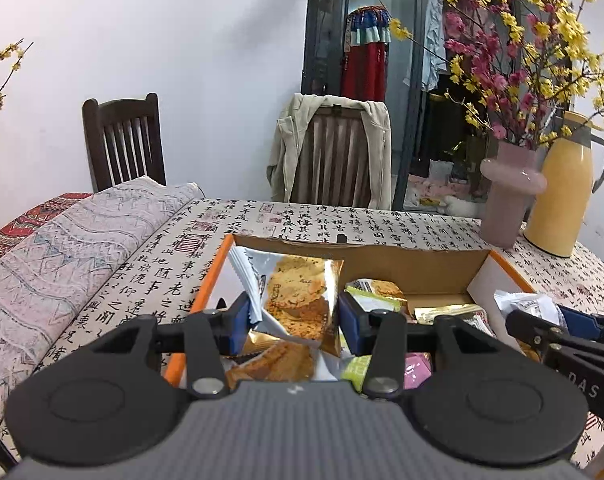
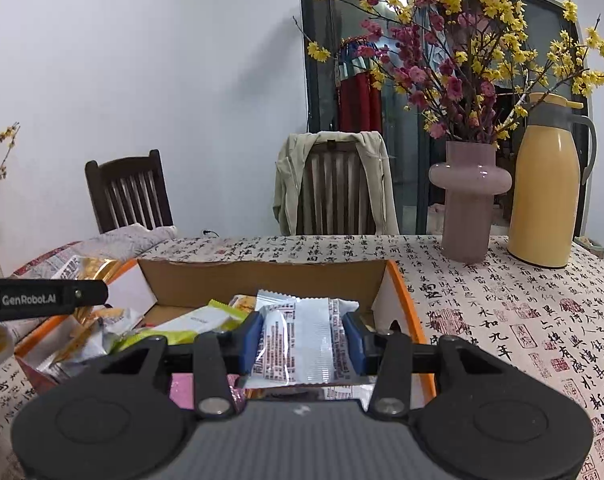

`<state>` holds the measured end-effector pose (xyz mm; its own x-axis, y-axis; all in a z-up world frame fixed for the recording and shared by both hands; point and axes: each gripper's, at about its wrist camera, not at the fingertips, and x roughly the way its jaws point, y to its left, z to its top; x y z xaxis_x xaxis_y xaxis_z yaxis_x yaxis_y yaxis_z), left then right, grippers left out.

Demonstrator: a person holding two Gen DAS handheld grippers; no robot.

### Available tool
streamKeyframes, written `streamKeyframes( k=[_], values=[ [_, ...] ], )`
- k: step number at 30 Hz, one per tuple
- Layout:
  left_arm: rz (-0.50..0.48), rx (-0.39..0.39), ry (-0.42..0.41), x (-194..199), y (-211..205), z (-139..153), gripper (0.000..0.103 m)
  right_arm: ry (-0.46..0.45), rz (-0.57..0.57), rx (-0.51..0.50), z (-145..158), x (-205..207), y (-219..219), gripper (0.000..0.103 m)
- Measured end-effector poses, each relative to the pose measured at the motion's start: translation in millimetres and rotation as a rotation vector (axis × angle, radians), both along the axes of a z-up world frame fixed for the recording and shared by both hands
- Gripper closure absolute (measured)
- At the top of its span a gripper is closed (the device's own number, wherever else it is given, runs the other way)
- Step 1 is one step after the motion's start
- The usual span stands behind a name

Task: Organize snacks
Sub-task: 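Open both grippers to drop the packets into the box, then withdraw both grippers from the box back toward the remaining packets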

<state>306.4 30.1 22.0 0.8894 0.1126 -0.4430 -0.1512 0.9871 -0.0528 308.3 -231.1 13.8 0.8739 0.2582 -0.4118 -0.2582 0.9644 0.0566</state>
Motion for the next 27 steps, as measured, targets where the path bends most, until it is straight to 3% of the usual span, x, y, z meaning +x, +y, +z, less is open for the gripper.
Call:
streamKeyframes(
  k=[6, 8, 9, 10, 12, 13, 14, 15, 27],
  values=[
    [0.019, 0.011, -0.026, -2.0, -2.1, -1.3, 0.054, 0.005, -0.001, -0.004, -1.2, 0.5, -0.3, 0.058],
    [0.029, 0.006, -0.042, -3.0, -1.0, -1.1, 0.048, 0.005, -0.001, 0.0, -1.2, 0.2, -0.7, 0.058],
    [0.034, 0.0, -0.047, -3.4, 0.0, -0.7, 0.038, 0.005, -0.001, 0.001, -0.9, 0.9, -1.6, 0.055],
    [0.043, -0.004, -0.054, -4.1, 1.2, -0.1, 0.024, 0.007, -0.001, 0.004, -1.0, 0.5, -1.9, 0.05],
    [0.068, -0.002, -0.079, -8.2, 2.6, 2.1, 0.009, 0.004, -0.004, 0.009, -1.4, 0.2, -2.9, 0.019],
    [0.075, -0.004, -0.089, -9.8, 3.5, 3.5, 0.0, 0.0, -0.008, 0.012, -1.4, -0.3, -3.1, 0.011],
    [0.08, -0.007, -0.099, -11.8, 4.4, 4.6, 0.0, -0.006, -0.013, 0.015, -0.9, -0.9, -3.8, 0.001],
    [0.086, -0.008, -0.105, -13.5, 4.4, 5.8, 0.0, -0.011, -0.017, 0.019, -0.5, -1.5, -4.4, 0.0],
    [0.088, -0.03, -0.092, -15.1, 6.6, 7.3, 0.0, -0.008, -0.028, 0.033, -1.5, -1.4, -5.9, 0.0]
  ],
)
